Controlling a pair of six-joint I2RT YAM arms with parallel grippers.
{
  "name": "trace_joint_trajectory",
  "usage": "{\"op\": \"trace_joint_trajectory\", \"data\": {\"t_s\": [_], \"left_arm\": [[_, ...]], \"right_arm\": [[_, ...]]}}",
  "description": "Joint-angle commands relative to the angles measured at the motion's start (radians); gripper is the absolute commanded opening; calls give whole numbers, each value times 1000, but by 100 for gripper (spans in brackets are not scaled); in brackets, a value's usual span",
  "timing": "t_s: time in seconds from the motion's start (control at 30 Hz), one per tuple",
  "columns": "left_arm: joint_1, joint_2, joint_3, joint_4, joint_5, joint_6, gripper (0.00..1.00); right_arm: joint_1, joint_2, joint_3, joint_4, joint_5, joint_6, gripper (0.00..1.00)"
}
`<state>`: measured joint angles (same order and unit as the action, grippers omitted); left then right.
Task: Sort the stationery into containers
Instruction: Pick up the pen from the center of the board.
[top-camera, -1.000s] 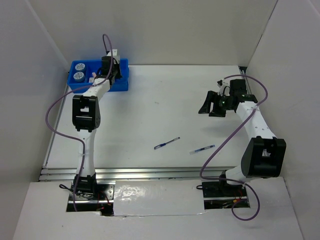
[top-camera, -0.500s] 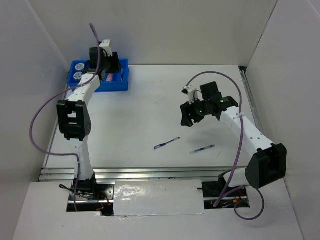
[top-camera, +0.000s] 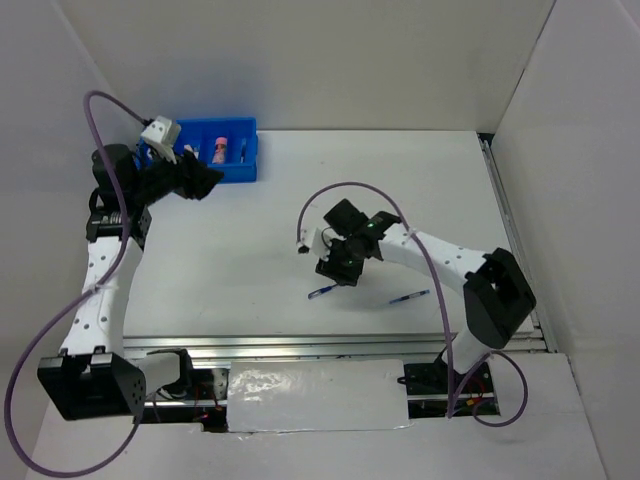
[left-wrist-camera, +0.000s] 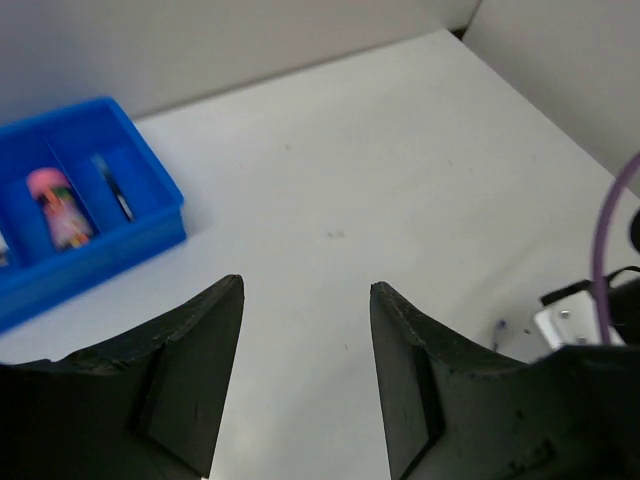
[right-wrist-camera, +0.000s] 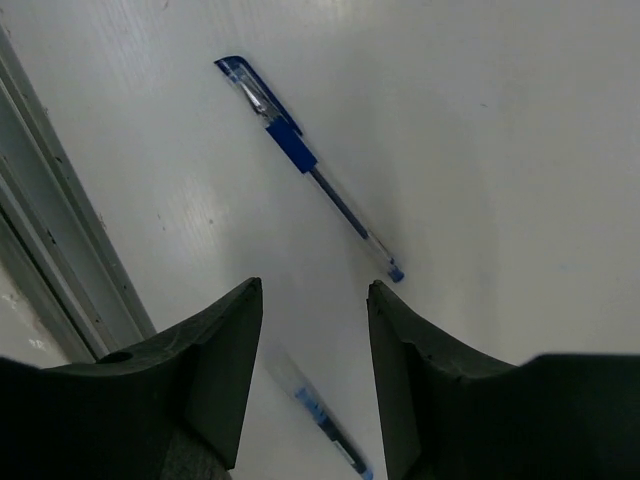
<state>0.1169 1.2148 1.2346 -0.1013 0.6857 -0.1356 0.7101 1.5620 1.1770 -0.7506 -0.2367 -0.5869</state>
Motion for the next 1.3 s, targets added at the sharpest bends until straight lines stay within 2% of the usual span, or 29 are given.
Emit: {"op": "trace_joint_trajectory", "data": {"t_s": [0.0,0.2,0.4,0.83,1.27], "left_arm": [[7,-113,-98,-72,61,50,65],[3,-250,-199,-130,87,45,65],[-14,-299,-291,-87,112,-15,65],[-16,-252,-311,-51,98,-48,64],[-2,-247,-322,-57,74,-53,64]], "right_arm": [[57,65,-26,74,102,-68,53],[58,174,-14,148,161,-103,50],[57,222,16,175,189,-152,53],[9,227,-128,218,180,-295,48],[124,329,35,116,146,-340,49]]}}
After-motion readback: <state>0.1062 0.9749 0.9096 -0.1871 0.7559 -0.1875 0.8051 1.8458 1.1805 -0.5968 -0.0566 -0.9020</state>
